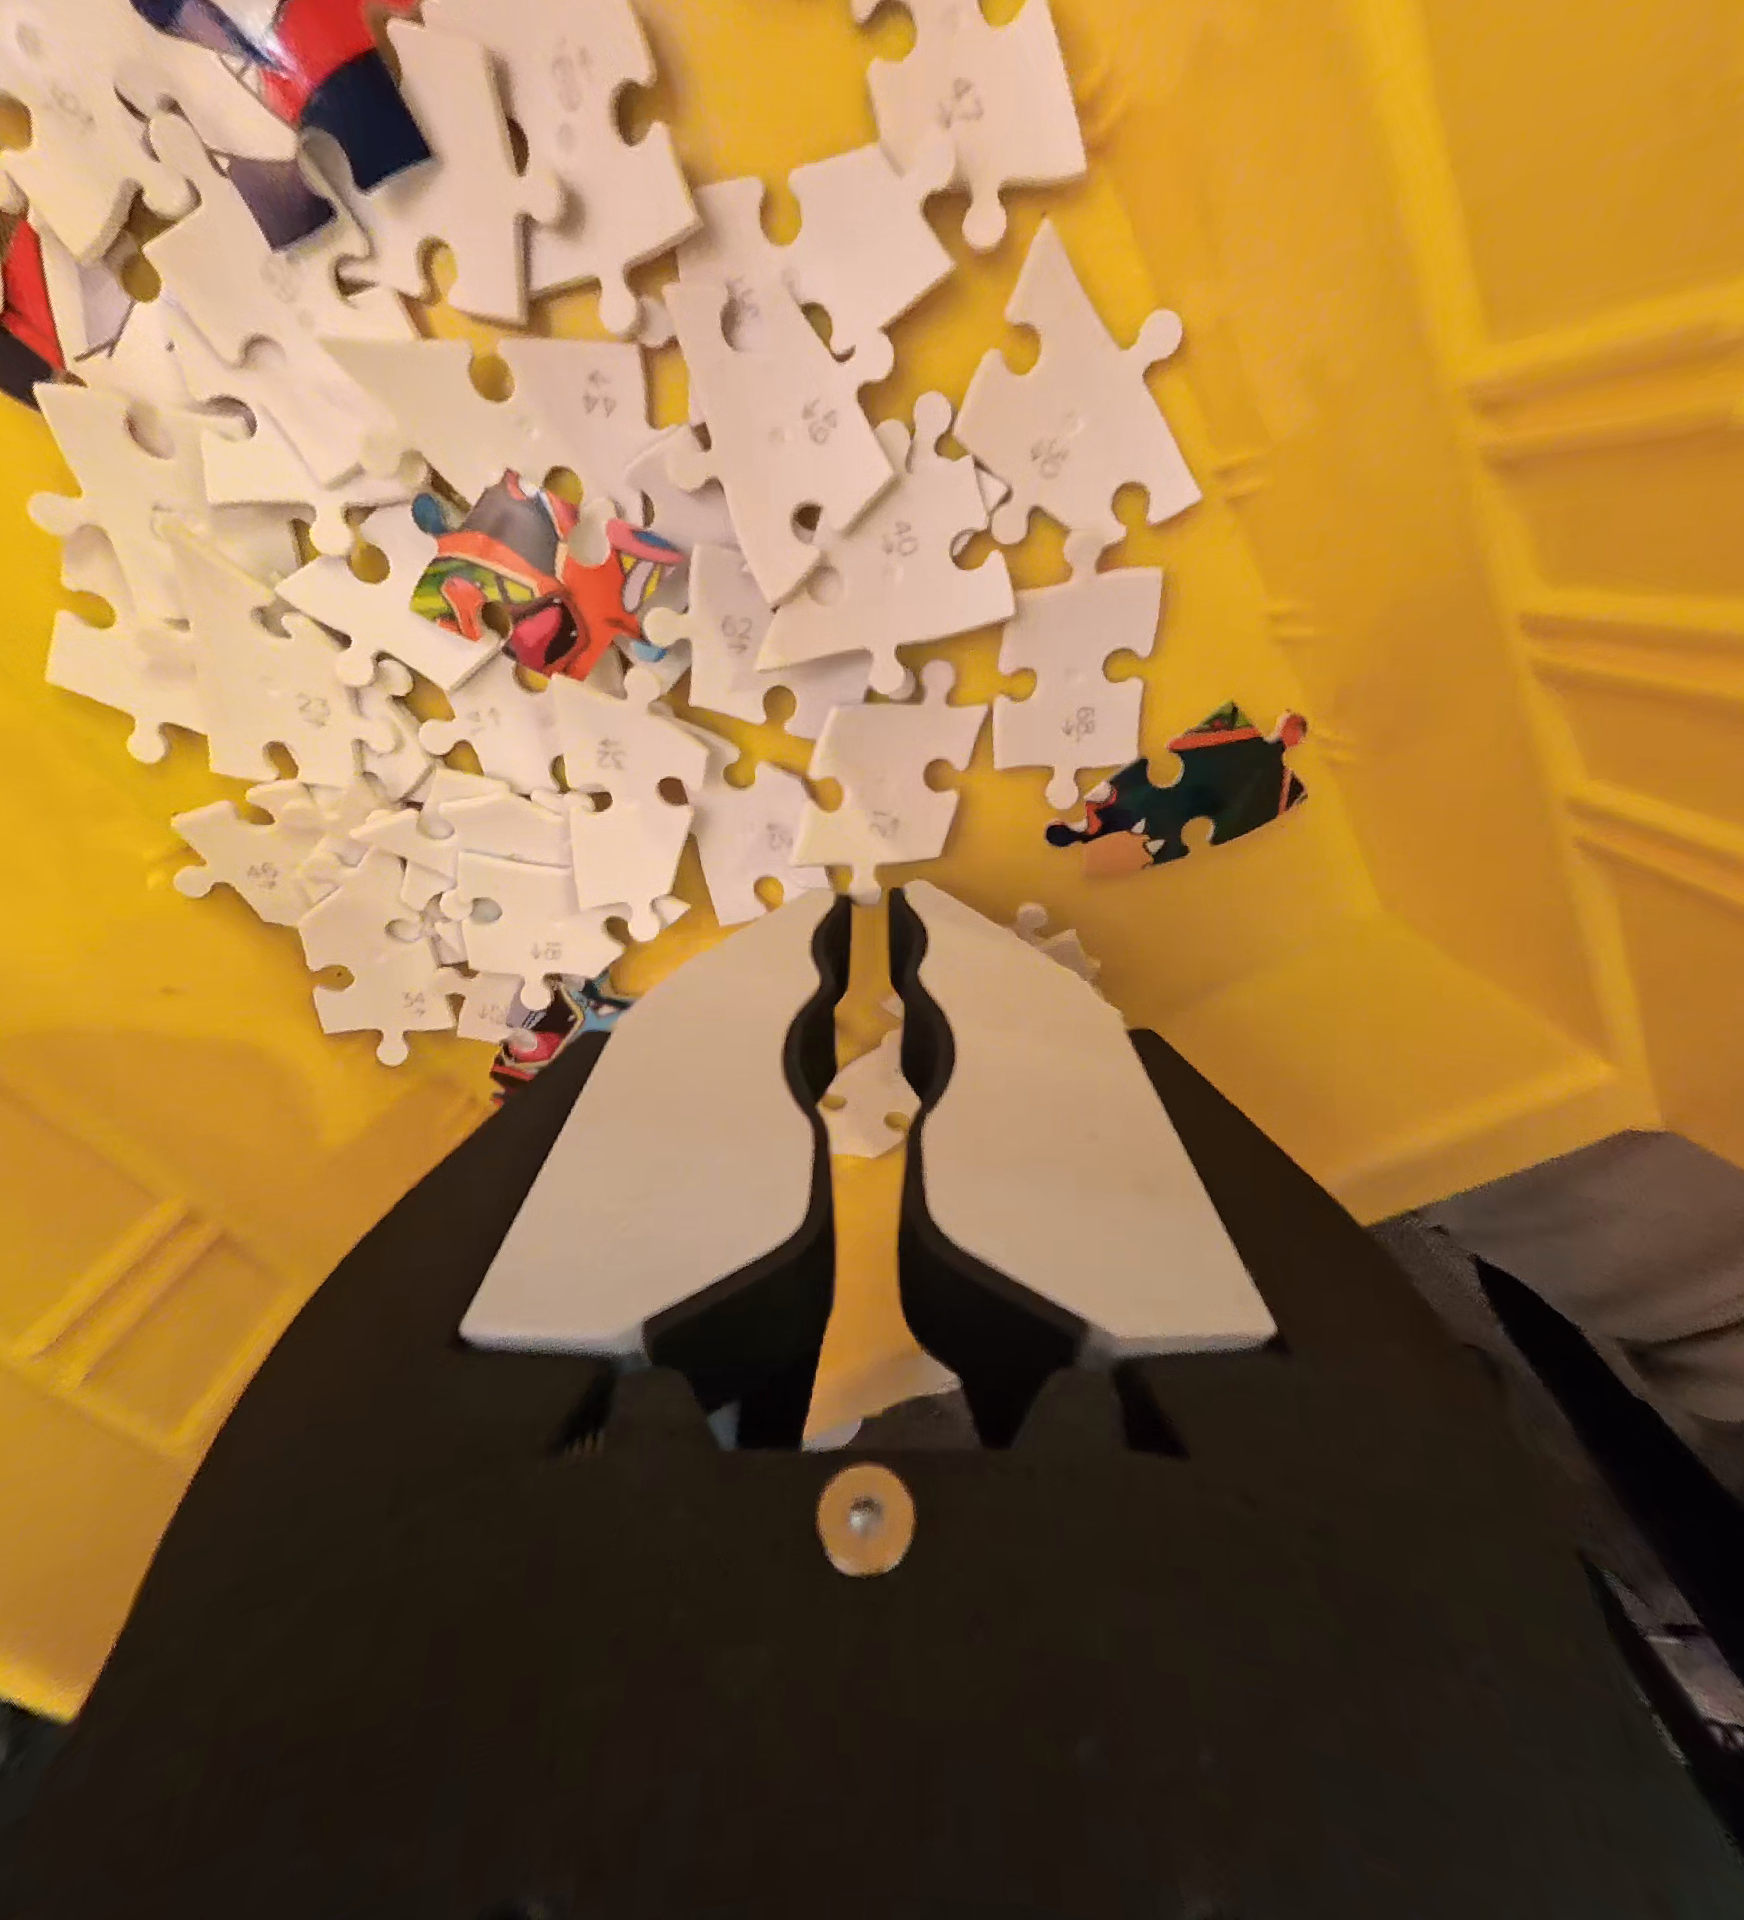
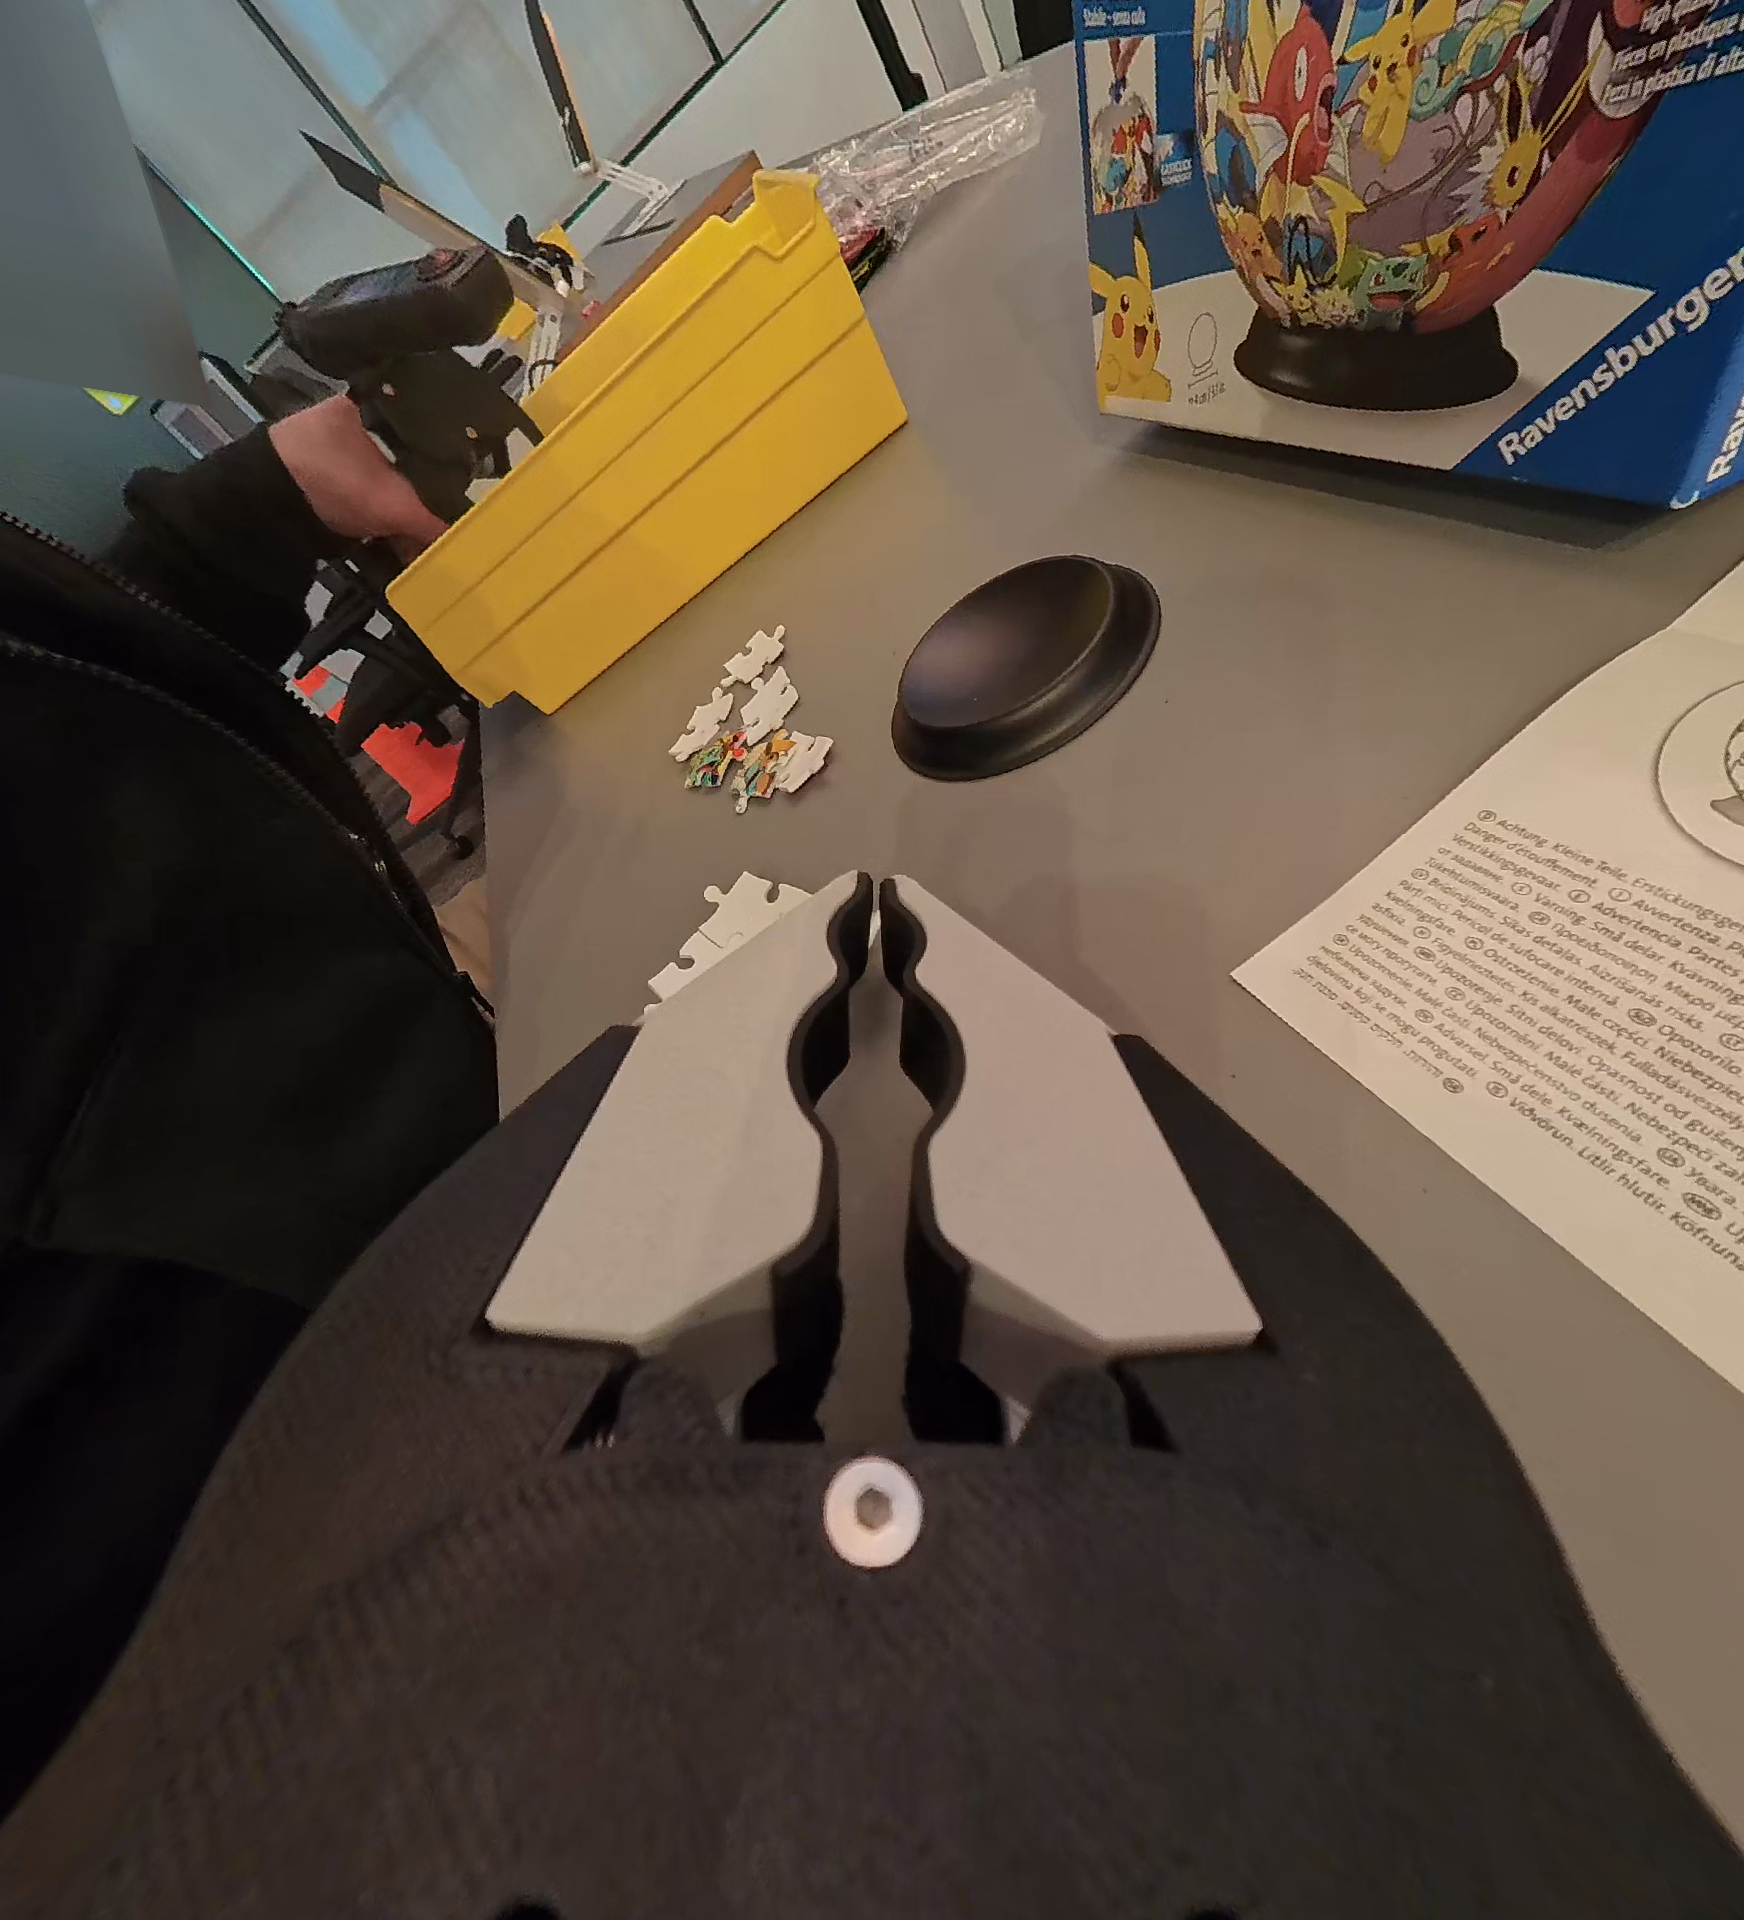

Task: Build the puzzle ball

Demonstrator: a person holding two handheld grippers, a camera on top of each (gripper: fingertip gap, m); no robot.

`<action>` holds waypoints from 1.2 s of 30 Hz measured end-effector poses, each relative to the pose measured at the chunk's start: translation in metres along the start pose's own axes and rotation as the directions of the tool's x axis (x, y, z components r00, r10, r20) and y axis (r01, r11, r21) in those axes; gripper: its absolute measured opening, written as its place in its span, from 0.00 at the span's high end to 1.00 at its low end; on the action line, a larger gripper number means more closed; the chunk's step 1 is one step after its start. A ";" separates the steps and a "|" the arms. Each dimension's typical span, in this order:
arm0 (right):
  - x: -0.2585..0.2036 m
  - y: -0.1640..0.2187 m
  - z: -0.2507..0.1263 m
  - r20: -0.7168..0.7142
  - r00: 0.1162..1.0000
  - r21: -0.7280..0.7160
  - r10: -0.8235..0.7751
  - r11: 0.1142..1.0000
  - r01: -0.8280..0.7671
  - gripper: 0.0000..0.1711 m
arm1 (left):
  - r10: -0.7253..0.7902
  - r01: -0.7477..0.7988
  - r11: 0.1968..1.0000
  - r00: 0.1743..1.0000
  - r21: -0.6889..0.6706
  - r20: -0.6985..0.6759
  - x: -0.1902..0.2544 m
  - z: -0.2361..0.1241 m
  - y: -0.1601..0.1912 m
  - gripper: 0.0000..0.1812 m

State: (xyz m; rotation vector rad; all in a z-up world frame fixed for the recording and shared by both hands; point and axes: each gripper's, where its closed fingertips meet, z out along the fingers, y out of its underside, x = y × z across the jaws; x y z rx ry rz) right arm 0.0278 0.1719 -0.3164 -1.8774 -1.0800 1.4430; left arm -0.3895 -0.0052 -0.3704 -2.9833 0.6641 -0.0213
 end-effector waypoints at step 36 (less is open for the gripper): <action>-0.002 -0.006 -0.005 0.023 1.000 0.041 -0.008 0.999 0.007 1.00 | 0.347 -0.350 0.936 0.912 0.029 -0.217 0.060 0.005 -0.021 0.94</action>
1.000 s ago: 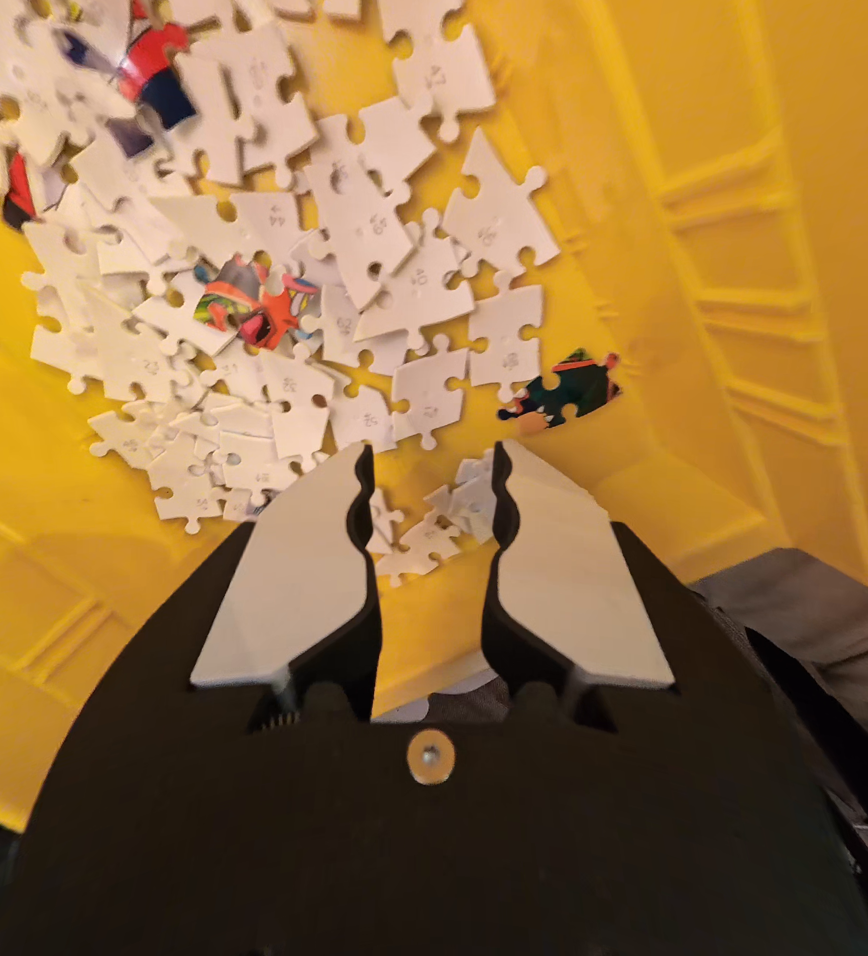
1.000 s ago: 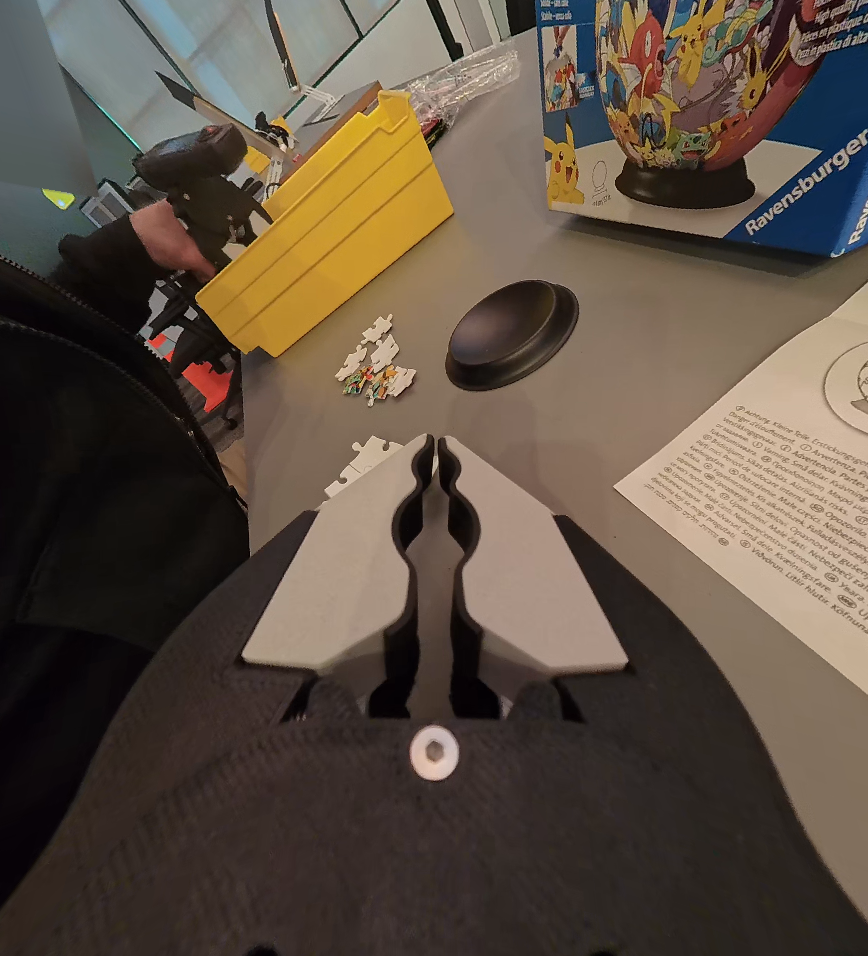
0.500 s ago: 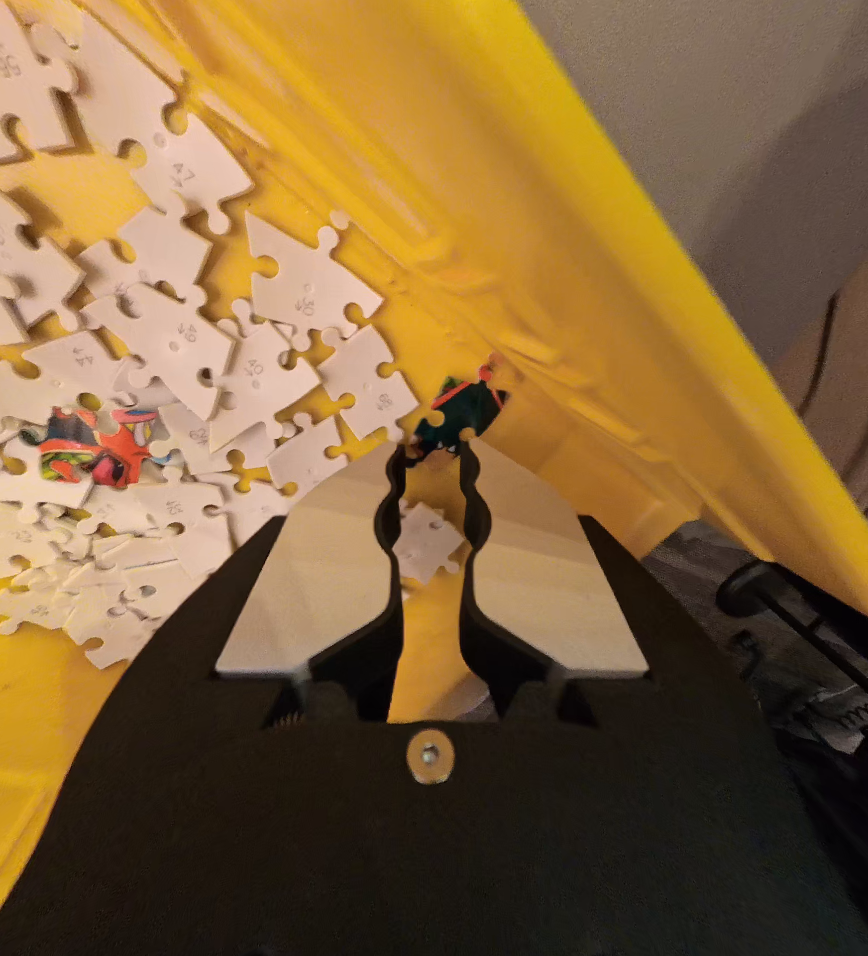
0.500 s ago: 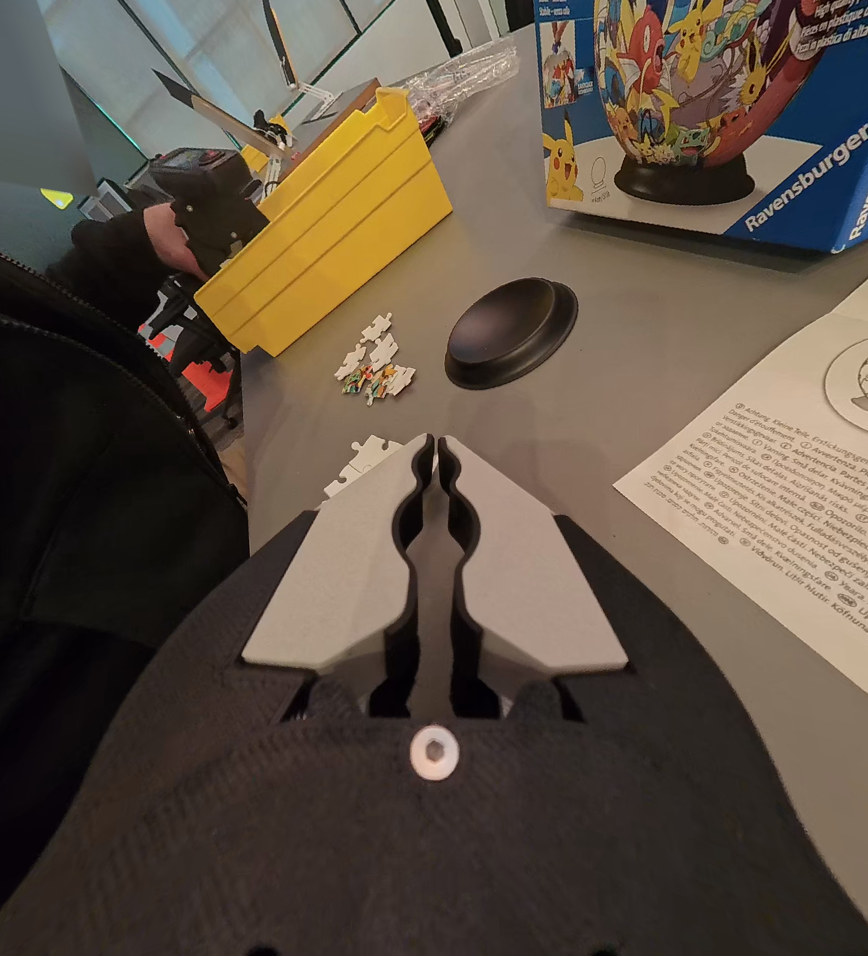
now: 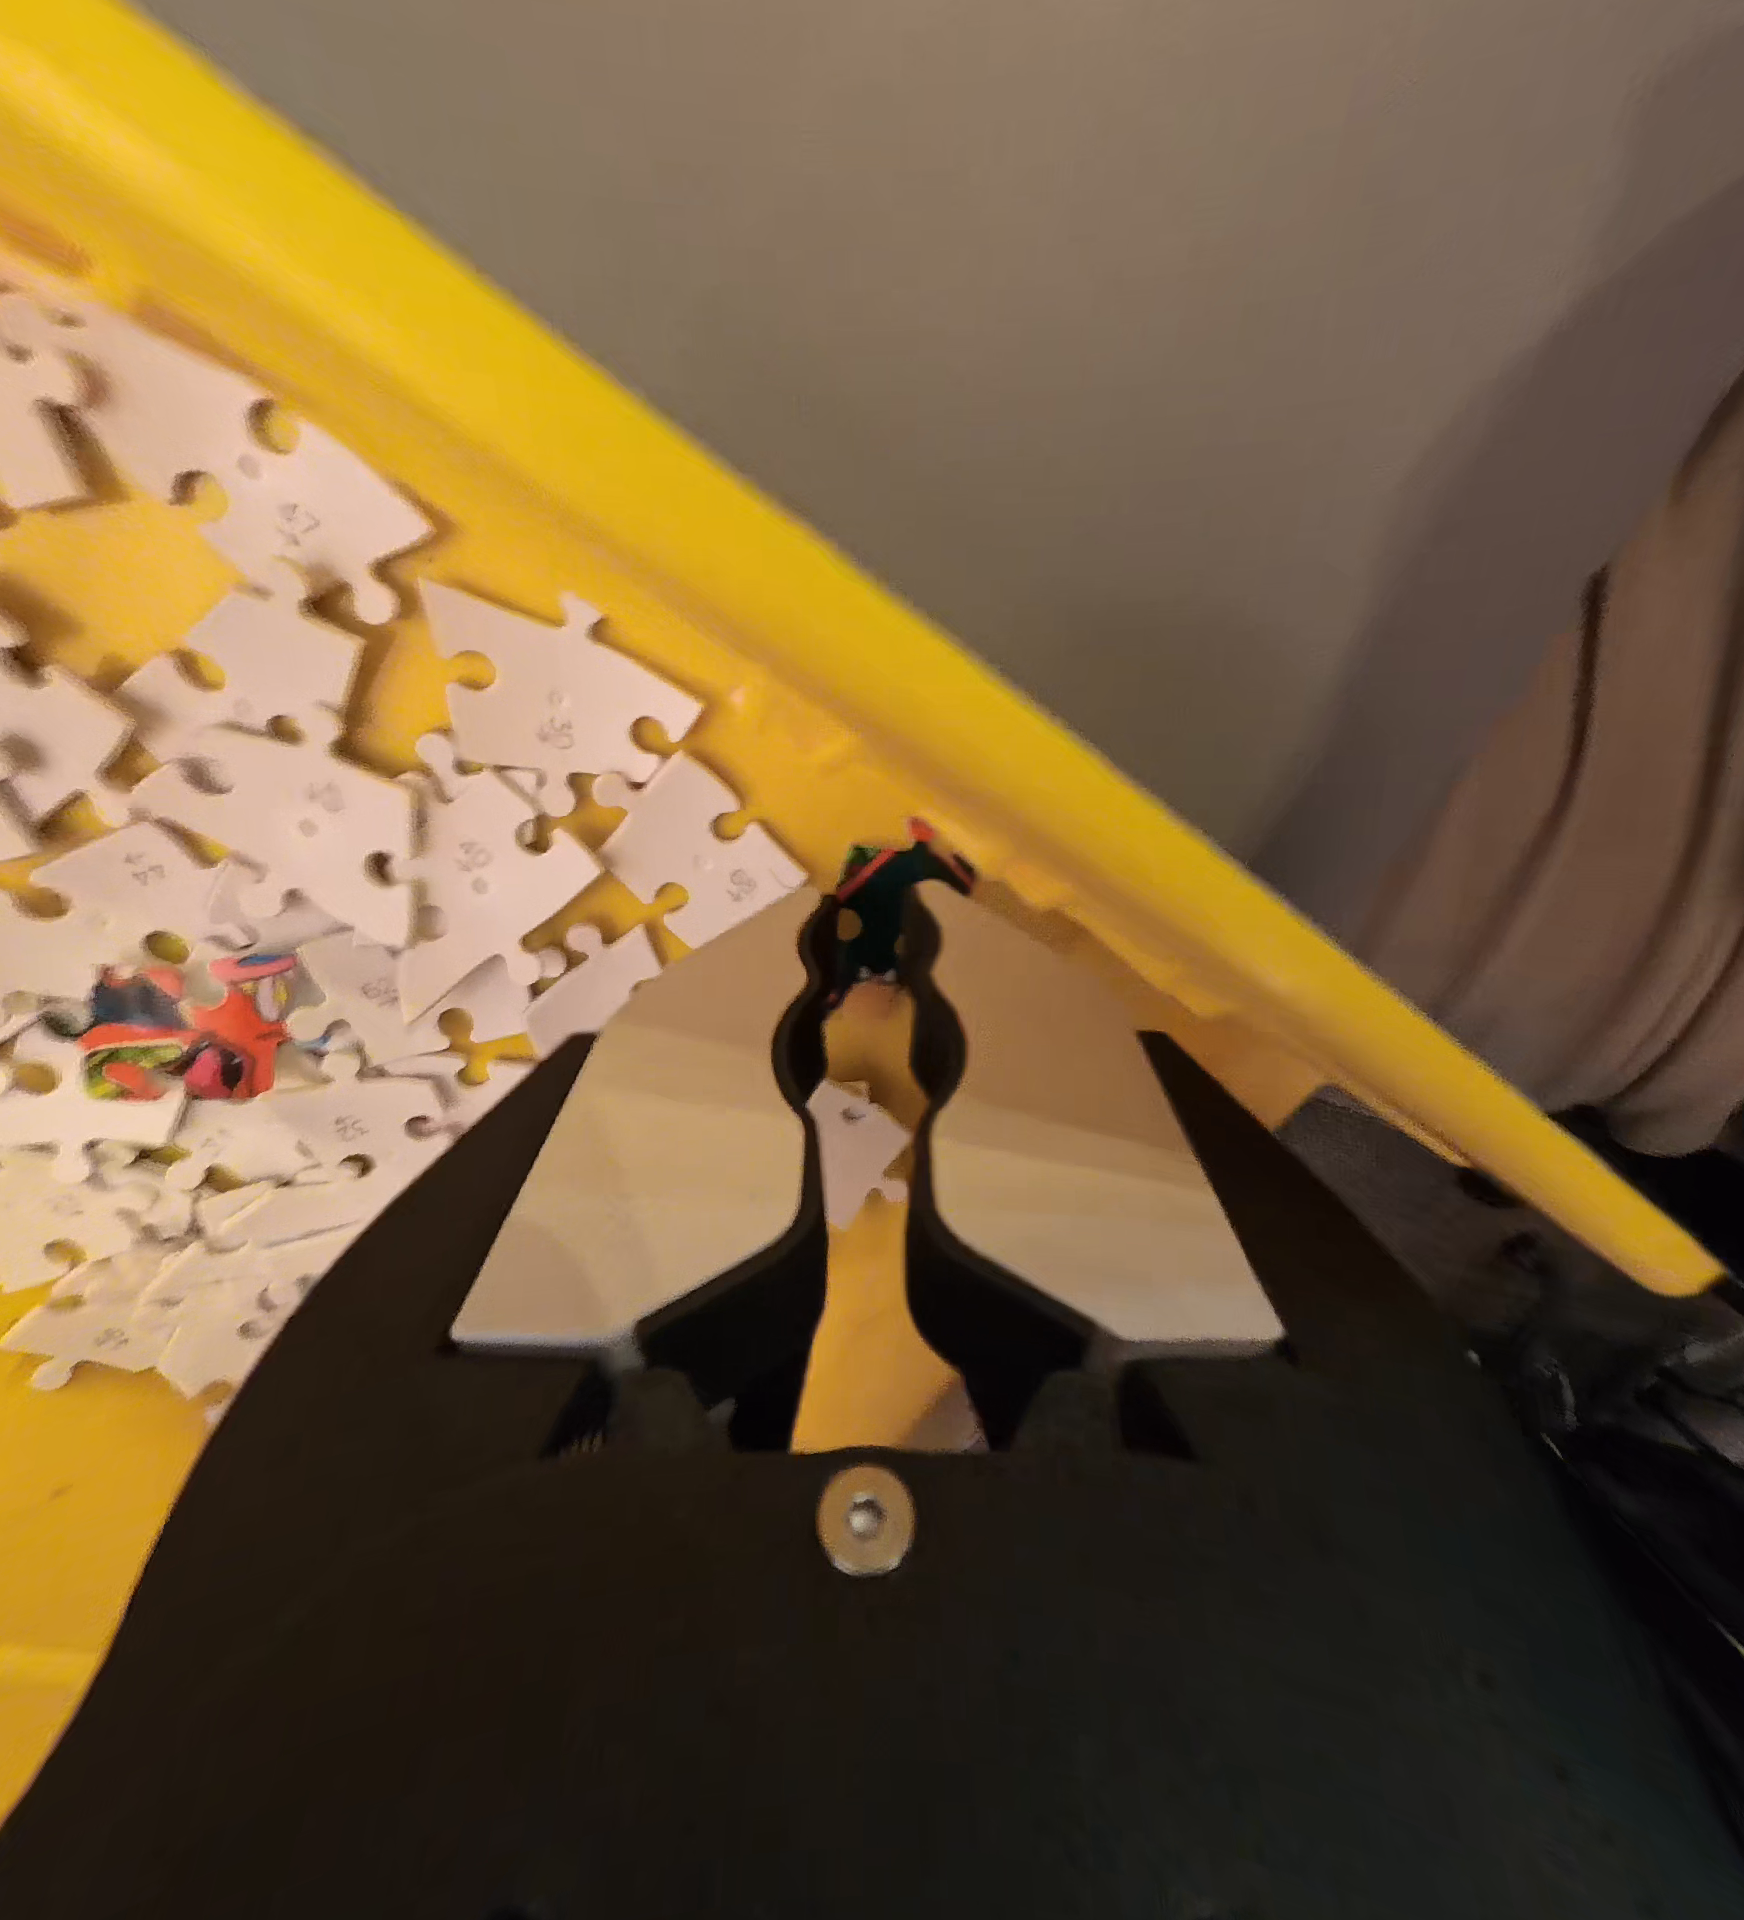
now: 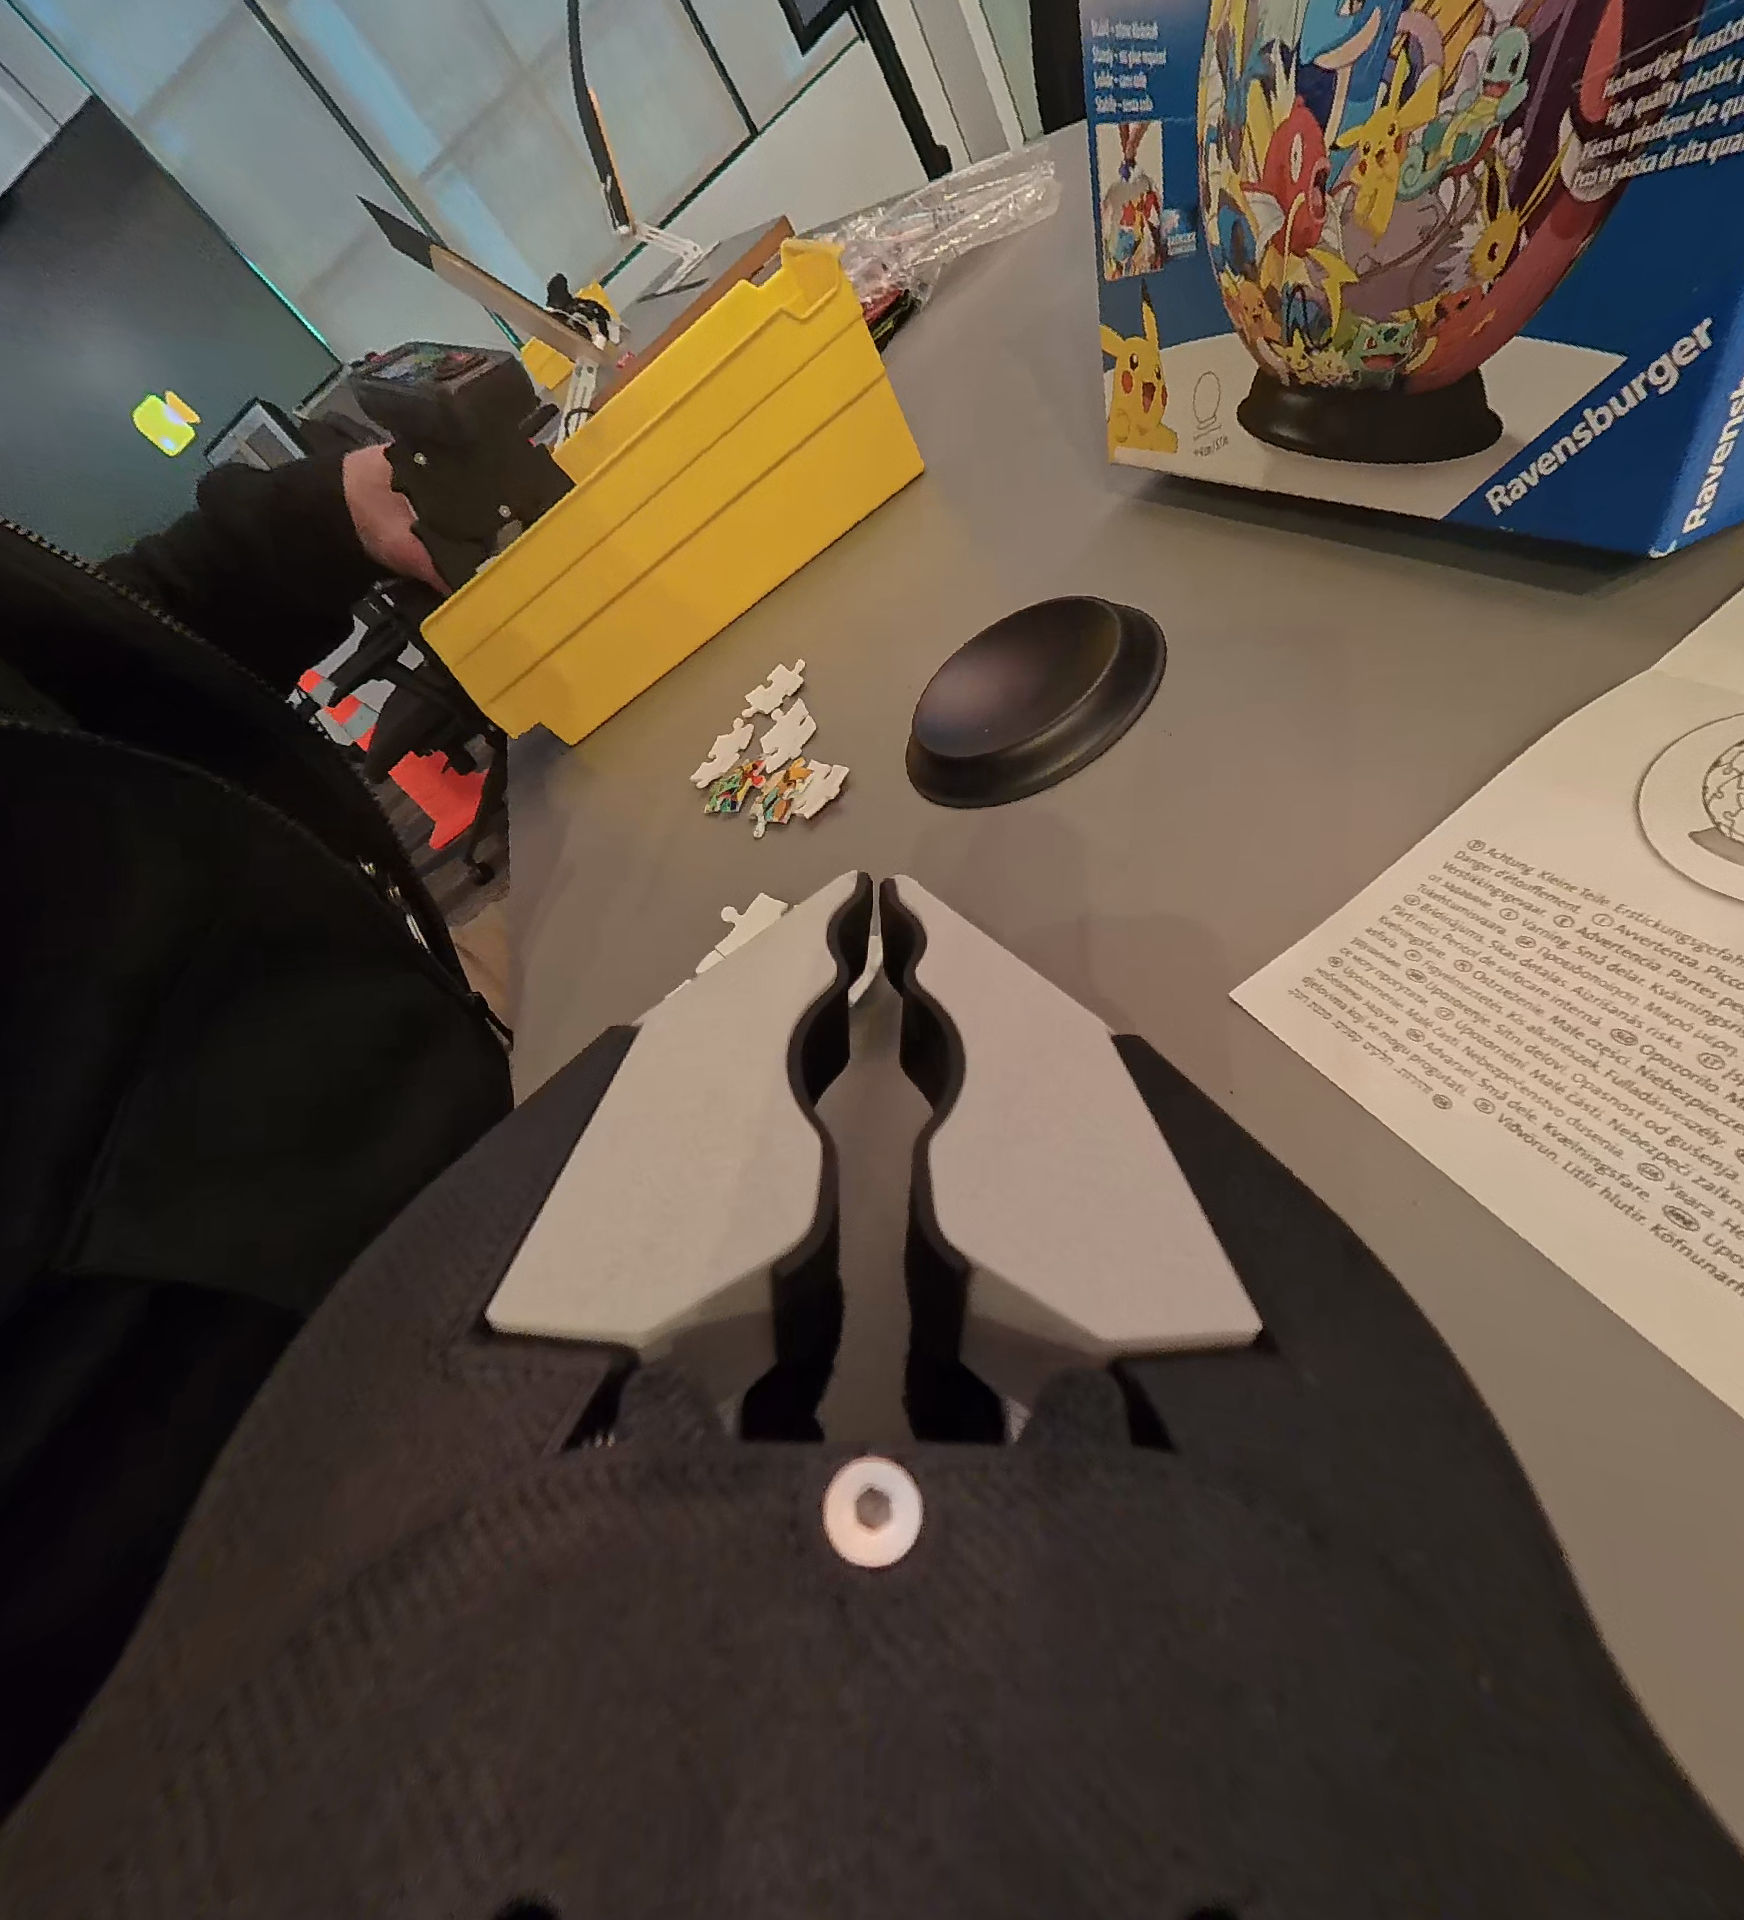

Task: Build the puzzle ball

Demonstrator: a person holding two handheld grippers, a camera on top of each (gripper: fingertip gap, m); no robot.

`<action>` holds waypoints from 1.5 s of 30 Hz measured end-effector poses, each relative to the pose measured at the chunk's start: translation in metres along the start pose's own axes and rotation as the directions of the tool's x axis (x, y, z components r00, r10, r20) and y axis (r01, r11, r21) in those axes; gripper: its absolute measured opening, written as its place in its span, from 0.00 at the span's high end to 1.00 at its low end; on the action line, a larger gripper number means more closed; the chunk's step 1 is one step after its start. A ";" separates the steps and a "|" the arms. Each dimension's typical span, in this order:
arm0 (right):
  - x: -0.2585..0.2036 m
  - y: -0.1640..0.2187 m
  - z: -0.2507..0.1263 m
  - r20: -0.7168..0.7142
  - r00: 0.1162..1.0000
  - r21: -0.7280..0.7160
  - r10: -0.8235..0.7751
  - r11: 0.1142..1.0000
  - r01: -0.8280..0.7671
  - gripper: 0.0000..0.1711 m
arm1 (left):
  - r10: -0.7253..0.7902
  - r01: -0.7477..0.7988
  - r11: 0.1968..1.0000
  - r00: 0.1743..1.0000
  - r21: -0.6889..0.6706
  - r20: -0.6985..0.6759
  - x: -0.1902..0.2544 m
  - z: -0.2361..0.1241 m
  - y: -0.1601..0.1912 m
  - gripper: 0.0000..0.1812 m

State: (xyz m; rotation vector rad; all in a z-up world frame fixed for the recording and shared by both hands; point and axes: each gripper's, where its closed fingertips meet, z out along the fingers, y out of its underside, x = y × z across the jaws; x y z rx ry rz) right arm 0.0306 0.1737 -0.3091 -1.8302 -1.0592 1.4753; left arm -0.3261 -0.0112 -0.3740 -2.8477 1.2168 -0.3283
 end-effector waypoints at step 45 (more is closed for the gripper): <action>-0.012 -0.011 -0.012 0.067 0.997 0.096 -0.034 0.995 0.028 1.00 | -0.081 0.103 0.993 0.949 -0.056 0.304 -0.046 -0.014 0.015 0.95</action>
